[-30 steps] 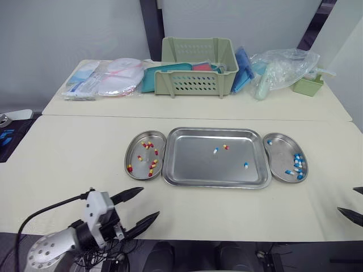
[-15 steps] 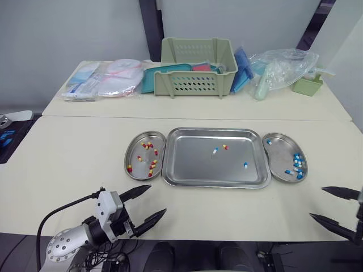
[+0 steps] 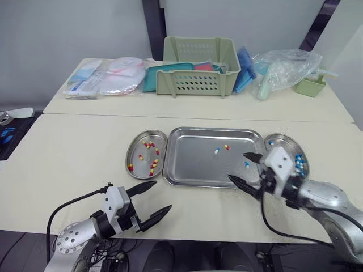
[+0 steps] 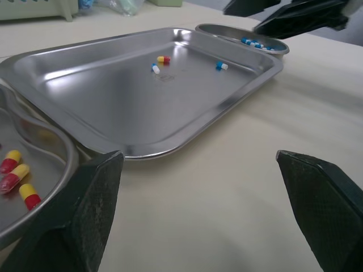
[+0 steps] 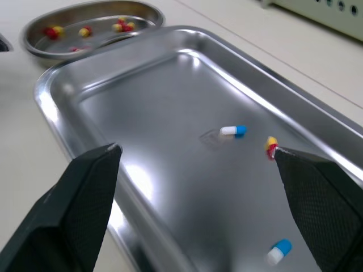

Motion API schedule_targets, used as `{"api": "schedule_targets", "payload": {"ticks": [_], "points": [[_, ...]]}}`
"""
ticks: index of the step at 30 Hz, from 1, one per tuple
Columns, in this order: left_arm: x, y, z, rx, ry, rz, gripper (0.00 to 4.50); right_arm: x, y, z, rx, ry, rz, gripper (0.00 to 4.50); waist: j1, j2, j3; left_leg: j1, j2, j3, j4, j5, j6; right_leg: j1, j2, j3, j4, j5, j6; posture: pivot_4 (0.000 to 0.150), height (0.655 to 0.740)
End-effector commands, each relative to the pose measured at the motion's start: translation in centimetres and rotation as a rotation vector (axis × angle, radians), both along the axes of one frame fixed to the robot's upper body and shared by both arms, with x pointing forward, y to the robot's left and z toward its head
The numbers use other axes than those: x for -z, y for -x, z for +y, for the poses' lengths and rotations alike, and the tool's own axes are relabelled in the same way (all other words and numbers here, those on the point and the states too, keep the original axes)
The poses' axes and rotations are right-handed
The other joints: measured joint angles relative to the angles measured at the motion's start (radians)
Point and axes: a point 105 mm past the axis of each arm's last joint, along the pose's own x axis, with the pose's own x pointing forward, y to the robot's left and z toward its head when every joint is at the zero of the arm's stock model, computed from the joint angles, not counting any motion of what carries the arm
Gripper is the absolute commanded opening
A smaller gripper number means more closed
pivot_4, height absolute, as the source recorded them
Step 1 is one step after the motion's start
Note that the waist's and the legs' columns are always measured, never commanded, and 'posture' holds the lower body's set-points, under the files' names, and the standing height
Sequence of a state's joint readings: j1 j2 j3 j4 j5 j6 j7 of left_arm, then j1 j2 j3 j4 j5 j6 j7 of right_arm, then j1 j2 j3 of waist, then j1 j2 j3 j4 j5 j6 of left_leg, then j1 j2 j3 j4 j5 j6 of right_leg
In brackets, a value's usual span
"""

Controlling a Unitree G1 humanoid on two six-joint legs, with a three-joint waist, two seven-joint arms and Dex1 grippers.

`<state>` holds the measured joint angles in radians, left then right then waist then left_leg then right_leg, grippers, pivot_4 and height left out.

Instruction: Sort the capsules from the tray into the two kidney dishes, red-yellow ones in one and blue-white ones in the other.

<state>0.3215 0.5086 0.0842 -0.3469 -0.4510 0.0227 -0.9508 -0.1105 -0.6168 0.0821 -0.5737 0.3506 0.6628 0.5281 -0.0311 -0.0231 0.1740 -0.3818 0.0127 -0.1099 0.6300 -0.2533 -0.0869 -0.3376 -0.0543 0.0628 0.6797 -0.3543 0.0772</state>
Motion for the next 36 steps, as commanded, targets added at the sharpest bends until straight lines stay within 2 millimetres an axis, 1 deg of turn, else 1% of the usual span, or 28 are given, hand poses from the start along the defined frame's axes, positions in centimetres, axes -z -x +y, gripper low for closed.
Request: {"api": "schedule_targets", "payload": {"ticks": [1,3,8,13,19,24,30,31,33,36], "points": [[-0.8,-0.1,-0.3,0.006,-0.003,-0.03,4.5,0.4,-1.9,1.2,0.073,0.031,-0.028,3.65,-0.002,0.0,0.0,0.0,0.0,0.0,0.0,0.0,0.0,0.0,0.0,0.0,0.0,0.0,0.0,0.15,0.74],[-1.0,-0.2,-0.5,0.005,-0.002,-0.032,4.5,0.7,-2.5,2.2,0.117,0.01,-0.015,3.65,-0.001,0.0,0.0,0.0,0.0,0.0,-0.001,0.0,0.0,-0.001,0.0,0.0,0.0,0.0,0.0,0.15,0.74],[-1.1,-0.2,-0.7,0.008,0.0,-0.032,4.5,1.3,-4.2,3.7,0.242,-0.015,0.029,3.65,-0.002,0.001,0.0,-0.003,0.0,0.0,-0.001,0.0,0.0,-0.004,0.0,0.001,0.001,0.0,0.0,0.15,0.74],[-1.3,-0.4,-0.9,0.013,0.001,-0.032,4.5,1.8,-5.6,4.4,0.324,-0.034,0.087,3.65,-0.003,0.001,0.0,-0.003,0.0,0.0,-0.001,0.0,0.0,-0.005,0.0,0.001,0.001,0.0,0.0,0.15,0.74],[-1.5,-0.4,-1.0,0.009,-0.002,-0.033,4.5,2.7,-6.1,4.6,0.342,-0.012,0.117,3.65,-0.005,0.001,0.0,-0.003,0.0,0.0,-0.001,0.0,0.0,-0.005,0.0,0.001,0.001,0.0,0.0,0.15,0.74],[-1.6,-0.4,-1.1,0.007,-0.002,-0.031,4.5,3.4,-6.3,5.4,0.323,0.0,0.127,3.65,-0.009,0.001,0.0,-0.003,0.0,0.0,-0.001,0.0,0.0,-0.005,0.0,0.001,0.001,0.0,0.0,0.15,0.74],[-1.6,-0.4,-1.2,0.003,-0.003,-0.028,4.5,4.1,-6.7,5.4,0.327,0.027,0.131,3.65,-0.013,0.001,0.0,-0.002,0.0,0.0,-0.001,0.0,0.0,-0.005,0.0,0.001,0.001,0.0,0.0,0.15,0.74],[-1.6,-0.4,-1.2,0.003,-0.003,-0.027,4.5,4.1,-6.7,5.3,0.328,0.028,0.133,3.28,-0.014,0.001,0.0,-0.002,0.0,0.0,-0.001,0.0,0.0,-0.005,0.0,0.001,0.001,0.0,0.0,0.15,0.74],[-1.6,-0.4,-1.2,0.002,-0.004,-0.027,4.5,4.2,-6.8,5.4,0.331,0.027,0.136,2.83,-0.014,0.001,0.0,-0.002,0.0,0.0,-0.001,0.0,0.0,-0.005,0.0,0.001,0.001,0.0,0.0,0.15,0.74],[-1.6,-0.4,-1.2,0.001,-0.004,-0.026,4.5,4.4,-6.9,5.4,0.333,0.024,0.145,2.01,-0.014,0.001,0.0,-0.002,0.0,0.0,-0.001,0.0,0.0,-0.005,0.0,0.001,0.001,0.0,0.0,0.15,0.74]]}}
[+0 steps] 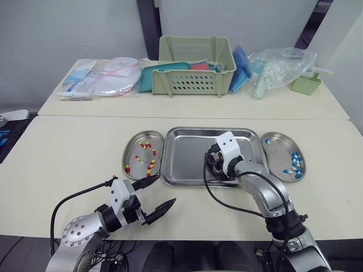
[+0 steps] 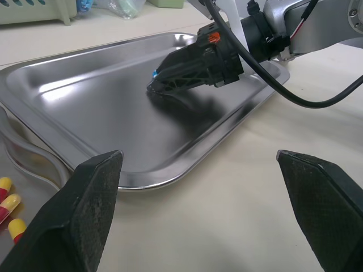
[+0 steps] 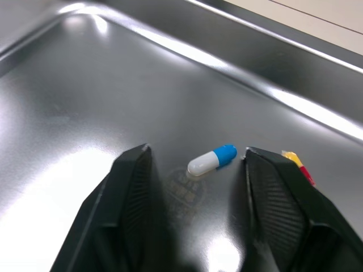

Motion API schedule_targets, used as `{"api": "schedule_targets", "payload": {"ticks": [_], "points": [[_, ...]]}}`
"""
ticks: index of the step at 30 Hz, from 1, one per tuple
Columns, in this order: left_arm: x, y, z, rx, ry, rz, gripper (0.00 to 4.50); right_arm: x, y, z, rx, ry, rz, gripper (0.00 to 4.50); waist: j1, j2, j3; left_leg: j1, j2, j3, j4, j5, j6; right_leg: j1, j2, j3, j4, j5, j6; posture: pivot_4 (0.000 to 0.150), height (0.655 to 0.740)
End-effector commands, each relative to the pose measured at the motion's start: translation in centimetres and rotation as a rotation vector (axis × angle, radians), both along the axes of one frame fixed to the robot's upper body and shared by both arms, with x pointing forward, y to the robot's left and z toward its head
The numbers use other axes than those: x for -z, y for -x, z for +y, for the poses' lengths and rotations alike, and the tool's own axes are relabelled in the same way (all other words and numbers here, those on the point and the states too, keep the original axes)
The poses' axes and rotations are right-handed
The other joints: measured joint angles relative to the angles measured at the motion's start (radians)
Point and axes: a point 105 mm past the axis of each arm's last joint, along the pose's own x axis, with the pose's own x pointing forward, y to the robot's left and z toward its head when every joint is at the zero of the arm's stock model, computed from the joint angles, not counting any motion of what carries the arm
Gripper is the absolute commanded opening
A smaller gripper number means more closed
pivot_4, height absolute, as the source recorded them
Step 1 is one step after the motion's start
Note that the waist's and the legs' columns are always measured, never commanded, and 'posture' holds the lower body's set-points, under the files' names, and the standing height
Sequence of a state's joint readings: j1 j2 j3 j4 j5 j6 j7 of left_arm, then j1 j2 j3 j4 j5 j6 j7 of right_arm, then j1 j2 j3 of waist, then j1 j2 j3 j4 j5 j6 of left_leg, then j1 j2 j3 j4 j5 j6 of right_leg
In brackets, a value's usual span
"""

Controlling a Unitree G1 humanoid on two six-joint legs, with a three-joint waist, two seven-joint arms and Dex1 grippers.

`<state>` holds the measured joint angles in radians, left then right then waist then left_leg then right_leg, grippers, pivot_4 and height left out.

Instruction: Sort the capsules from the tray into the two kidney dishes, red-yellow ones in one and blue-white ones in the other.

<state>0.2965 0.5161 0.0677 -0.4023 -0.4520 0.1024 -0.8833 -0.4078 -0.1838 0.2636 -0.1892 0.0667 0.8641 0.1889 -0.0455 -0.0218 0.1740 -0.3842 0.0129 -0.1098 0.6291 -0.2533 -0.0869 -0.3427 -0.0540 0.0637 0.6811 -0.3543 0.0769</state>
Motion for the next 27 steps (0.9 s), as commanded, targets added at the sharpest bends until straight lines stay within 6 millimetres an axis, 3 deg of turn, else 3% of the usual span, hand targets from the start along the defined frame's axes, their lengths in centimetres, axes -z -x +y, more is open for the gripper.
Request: {"api": "schedule_targets", "payload": {"ticks": [1,6,9,16,21,24,27], "points": [[-0.9,0.2,-0.6,0.024,-0.001,-0.037,4.5,0.6,0.0,0.0,0.003,0.006,0.023,1.73,0.0,0.0,0.0,0.0,0.0,0.0,0.0,0.0,0.0,0.0,0.0,0.0,0.0,0.0,0.0,0.15,0.74],[-0.9,0.1,-0.7,0.022,0.001,-0.036,4.5,0.5,0.0,0.2,-0.015,0.006,0.023,0.52,-0.005,0.0,0.0,0.0,0.0,0.0,0.0,0.0,0.0,0.0,0.0,0.0,0.0,0.0,0.0,0.15,0.74],[-0.9,0.1,-0.7,0.02,0.001,-0.036,4.5,0.4,0.0,0.3,-0.03,0.013,0.017,0.02,-0.006,0.0,0.0,0.0,0.0,0.0,0.0,0.0,0.0,0.0,0.0,0.0,0.0,0.0,0.0,0.15,0.74],[-0.8,0.2,-0.4,0.013,-0.002,-0.034,4.5,-0.4,0.4,0.8,-0.113,0.034,-0.03,0.02,-0.006,0.0,0.0,0.0,0.0,0.0,0.0,0.0,0.0,0.0,0.0,0.0,0.0,0.0,0.0,0.15,0.74],[-0.8,0.2,-0.1,0.026,-0.006,-0.039,4.5,-2.9,1.4,0.8,-0.202,0.039,-0.121,0.02,-0.005,0.001,0.001,0.0,0.0,0.0,0.0,0.0,0.0,0.0,0.0,0.0,0.0,0.0,0.0,0.15,0.74],[-0.9,0.4,-0.3,0.051,-0.01,-0.05,4.5,-4.6,2.5,0.1,-0.245,0.027,-0.153,0.02,-0.005,0.001,0.001,-0.001,0.0,0.0,0.0,0.0,0.0,-0.001,0.0,0.0,0.0,0.0,0.0,0.15,0.74],[-0.7,0.8,-0.8,0.12,-0.035,-0.066,4.5,-6.3,4.0,-2.0,-0.251,0.007,-0.162,0.02,0.002,0.001,0.001,-0.002,0.0,-0.001,0.0,0.0,0.0,-0.001,0.0,0.0,-0.001,0.0,0.0,0.15,0.74]]}}
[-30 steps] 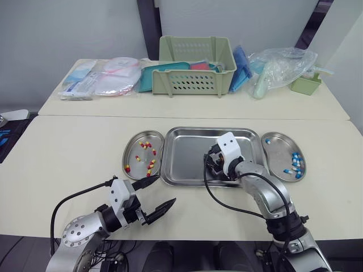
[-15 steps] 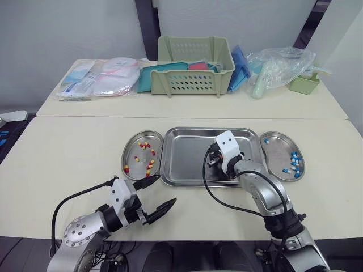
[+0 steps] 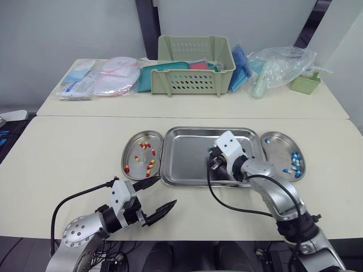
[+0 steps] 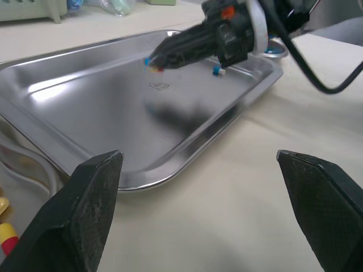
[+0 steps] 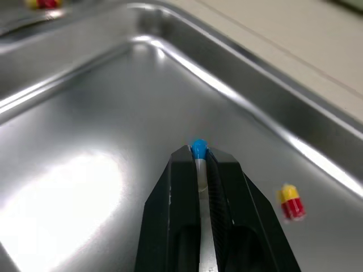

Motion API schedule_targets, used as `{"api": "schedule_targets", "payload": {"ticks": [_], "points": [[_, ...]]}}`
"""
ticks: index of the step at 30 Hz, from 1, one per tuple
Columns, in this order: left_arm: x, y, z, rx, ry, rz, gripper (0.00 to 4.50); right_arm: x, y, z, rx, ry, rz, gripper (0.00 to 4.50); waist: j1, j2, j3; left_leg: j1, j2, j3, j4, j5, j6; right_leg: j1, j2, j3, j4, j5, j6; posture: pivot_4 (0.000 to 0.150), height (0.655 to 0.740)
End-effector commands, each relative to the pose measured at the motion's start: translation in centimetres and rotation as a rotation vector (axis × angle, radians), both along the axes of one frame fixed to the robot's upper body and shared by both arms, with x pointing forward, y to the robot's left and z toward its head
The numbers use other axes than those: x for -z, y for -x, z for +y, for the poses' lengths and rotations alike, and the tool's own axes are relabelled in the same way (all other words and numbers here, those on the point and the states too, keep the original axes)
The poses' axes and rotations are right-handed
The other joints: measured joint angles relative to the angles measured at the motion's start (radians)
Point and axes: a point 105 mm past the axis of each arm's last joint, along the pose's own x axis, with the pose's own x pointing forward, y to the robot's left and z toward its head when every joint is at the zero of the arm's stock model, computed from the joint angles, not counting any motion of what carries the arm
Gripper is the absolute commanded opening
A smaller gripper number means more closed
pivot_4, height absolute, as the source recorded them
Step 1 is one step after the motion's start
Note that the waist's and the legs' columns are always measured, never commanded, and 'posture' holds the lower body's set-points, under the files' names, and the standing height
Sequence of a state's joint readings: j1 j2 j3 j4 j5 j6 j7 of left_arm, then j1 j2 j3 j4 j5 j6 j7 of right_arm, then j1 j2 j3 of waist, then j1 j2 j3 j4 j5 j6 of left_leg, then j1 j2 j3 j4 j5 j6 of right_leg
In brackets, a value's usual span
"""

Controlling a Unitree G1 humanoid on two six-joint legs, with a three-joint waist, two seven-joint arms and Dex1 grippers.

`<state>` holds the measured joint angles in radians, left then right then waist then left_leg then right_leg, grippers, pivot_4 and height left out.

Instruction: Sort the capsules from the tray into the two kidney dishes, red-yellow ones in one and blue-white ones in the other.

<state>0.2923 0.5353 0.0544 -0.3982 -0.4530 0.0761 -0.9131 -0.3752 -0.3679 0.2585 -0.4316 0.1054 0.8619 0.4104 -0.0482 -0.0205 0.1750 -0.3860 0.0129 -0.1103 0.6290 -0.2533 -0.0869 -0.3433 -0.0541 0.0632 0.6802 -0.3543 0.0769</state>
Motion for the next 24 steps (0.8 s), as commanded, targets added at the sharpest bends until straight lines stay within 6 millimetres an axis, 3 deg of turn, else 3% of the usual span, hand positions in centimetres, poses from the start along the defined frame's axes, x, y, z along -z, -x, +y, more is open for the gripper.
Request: {"api": "schedule_targets", "payload": {"ticks": [1,10,14,18,24], "points": [[-0.6,0.7,-0.6,0.097,-0.029,-0.055,4.5,-2.8,1.8,-2.3,-0.012,-0.044,-0.039,0.02,0.006,0.0,0.0,0.0,0.0,0.0,0.0,0.0,0.0,0.0,0.0,0.0,0.0,0.0,0.0,0.15,0.74],[-1.2,0.8,-1.4,0.229,0.014,-0.121,4.5,-3.1,4.2,-13.4,0.229,0.002,0.051,0.02,0.016,0.0,0.001,0.0,0.0,0.001,0.0,0.0,0.0,0.001,0.0,0.0,-0.001,0.0,0.0,0.15,0.74],[-1.4,1.1,-1.4,0.264,0.033,-0.135,4.5,-2.6,4.6,-17.0,0.343,0.017,0.086,0.02,0.014,0.0,0.001,0.0,0.0,0.002,0.0,0.0,0.0,0.001,0.0,0.001,-0.001,0.0,0.0,0.15,0.74],[-1.7,1.0,-1.4,0.275,0.048,-0.157,4.5,-2.2,4.6,-18.7,0.416,0.019,0.105,0.02,0.014,0.0,0.001,0.0,0.0,0.002,0.0,0.0,0.0,0.001,0.0,0.001,0.0,0.0,0.0,0.15,0.74],[-1.9,0.7,-1.6,0.269,0.059,-0.17,4.5,-1.8,4.4,-19.0,0.447,0.001,0.124,0.02,0.015,0.0,0.001,0.0,0.0,0.002,0.0,0.0,0.0,0.001,0.0,0.001,0.0,0.0,0.0,0.15,0.74]]}}
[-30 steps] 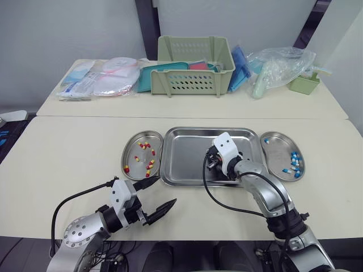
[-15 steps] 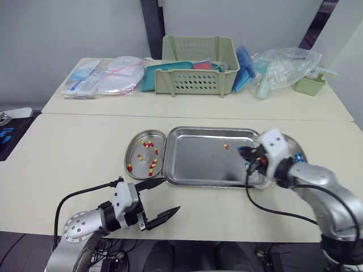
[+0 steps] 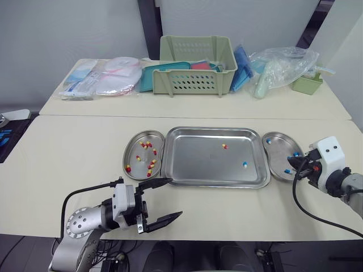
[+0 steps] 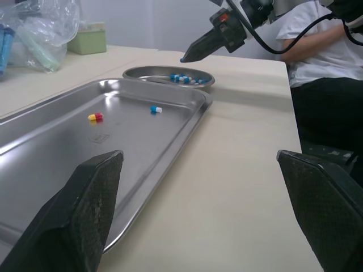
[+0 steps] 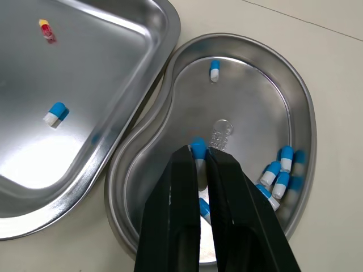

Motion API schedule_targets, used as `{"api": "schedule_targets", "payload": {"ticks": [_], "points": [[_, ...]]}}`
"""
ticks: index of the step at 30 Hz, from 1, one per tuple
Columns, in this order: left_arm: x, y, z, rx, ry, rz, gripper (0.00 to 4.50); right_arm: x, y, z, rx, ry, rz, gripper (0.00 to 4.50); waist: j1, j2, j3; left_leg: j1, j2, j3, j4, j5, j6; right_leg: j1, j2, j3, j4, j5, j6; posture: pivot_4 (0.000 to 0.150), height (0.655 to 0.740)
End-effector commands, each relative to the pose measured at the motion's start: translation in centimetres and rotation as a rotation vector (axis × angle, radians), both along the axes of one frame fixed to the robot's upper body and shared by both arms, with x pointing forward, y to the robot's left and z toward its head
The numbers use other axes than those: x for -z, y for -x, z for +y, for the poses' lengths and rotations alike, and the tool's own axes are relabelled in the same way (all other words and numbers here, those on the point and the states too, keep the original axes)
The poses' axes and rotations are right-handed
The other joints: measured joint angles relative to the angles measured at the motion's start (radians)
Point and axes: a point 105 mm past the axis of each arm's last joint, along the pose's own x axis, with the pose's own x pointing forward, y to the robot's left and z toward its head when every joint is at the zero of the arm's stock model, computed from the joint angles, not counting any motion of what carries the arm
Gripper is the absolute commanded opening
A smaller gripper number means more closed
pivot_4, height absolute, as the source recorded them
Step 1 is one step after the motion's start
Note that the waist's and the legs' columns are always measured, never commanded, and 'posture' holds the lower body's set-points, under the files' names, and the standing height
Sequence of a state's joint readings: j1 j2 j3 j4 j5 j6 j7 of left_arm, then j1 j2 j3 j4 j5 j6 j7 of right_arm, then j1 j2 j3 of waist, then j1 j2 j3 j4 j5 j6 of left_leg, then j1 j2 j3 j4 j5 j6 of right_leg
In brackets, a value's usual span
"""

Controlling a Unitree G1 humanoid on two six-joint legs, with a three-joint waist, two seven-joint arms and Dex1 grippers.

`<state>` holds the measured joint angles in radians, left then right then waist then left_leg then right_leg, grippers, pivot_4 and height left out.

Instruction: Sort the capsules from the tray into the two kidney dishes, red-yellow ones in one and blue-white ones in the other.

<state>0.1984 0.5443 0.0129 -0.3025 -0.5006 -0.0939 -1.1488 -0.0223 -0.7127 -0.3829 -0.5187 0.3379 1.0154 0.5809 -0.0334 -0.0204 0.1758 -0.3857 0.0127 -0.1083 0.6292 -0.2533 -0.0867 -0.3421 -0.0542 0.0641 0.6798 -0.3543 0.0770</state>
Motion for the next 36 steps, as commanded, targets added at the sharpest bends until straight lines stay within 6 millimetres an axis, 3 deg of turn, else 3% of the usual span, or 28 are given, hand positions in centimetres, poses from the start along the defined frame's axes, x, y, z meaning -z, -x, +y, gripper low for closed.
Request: {"api": "schedule_targets", "payload": {"ticks": [1,10,15,19,24,30,36], "points": [[-0.8,-0.2,-0.3,0.002,0.031,-0.035,4.5,-1.2,-0.3,-0.9,0.051,0.02,-0.05,0.34,0.001,0.0,0.0,0.0,0.0,0.0,0.0,0.0,0.0,0.0,0.0,0.0,0.0,0.0,0.0,0.15,0.74],[-1.2,-0.6,-0.3,-0.032,0.04,-0.048,4.5,-1.8,-0.4,-1.1,0.054,0.025,-0.082,2.71,0.001,0.0,0.0,0.0,0.0,0.0,0.0,0.0,0.0,0.0,0.0,0.0,0.0,0.0,0.0,0.15,0.74],[-2.4,-1.7,1.7,-0.196,0.057,-0.051,4.5,-2.7,-0.2,-1.3,-0.02,0.104,-0.159,4.24,0.001,0.0,0.0,0.0,0.0,0.0,0.0,0.0,0.0,0.0,0.0,0.0,0.0,0.0,0.0,0.15,0.74],[-2.4,-2.9,5.2,-0.438,-0.007,0.037,4.5,-3.4,0.4,-1.8,-0.122,0.242,-0.276,4.24,0.001,0.0,0.0,0.0,0.0,0.0,0.0,0.0,0.0,0.0,0.0,0.0,0.0,0.0,0.0,0.15,0.74],[-3.2,-3.6,11.5,-0.69,-0.081,0.043,4.5,-3.1,2.3,-3.1,-0.295,0.253,-0.225,4.24,0.001,0.0,0.001,0.001,0.0,0.0,0.0,0.0,0.0,0.001,0.0,0.0,0.0,0.0,0.0,0.15,0.74],[-2.2,-2.2,19.1,-0.903,-0.201,0.113,4.5,-1.6,6.2,-6.7,-0.377,0.209,-0.003,4.37,0.001,-0.002,0.002,0.003,0.0,0.0,-0.001,0.0,0.0,0.004,0.0,-0.001,-0.002,0.0,0.0,0.15,0.74],[0.9,0.6,22.1,-0.944,-0.273,0.272,4.5,0.1,8.2,-8.9,-0.374,0.244,0.084,4.37,-0.001,-0.003,0.003,0.004,0.0,0.001,-0.001,0.0,0.0,0.004,0.0,0.0,-0.002,0.0,0.0,0.15,0.74]]}}
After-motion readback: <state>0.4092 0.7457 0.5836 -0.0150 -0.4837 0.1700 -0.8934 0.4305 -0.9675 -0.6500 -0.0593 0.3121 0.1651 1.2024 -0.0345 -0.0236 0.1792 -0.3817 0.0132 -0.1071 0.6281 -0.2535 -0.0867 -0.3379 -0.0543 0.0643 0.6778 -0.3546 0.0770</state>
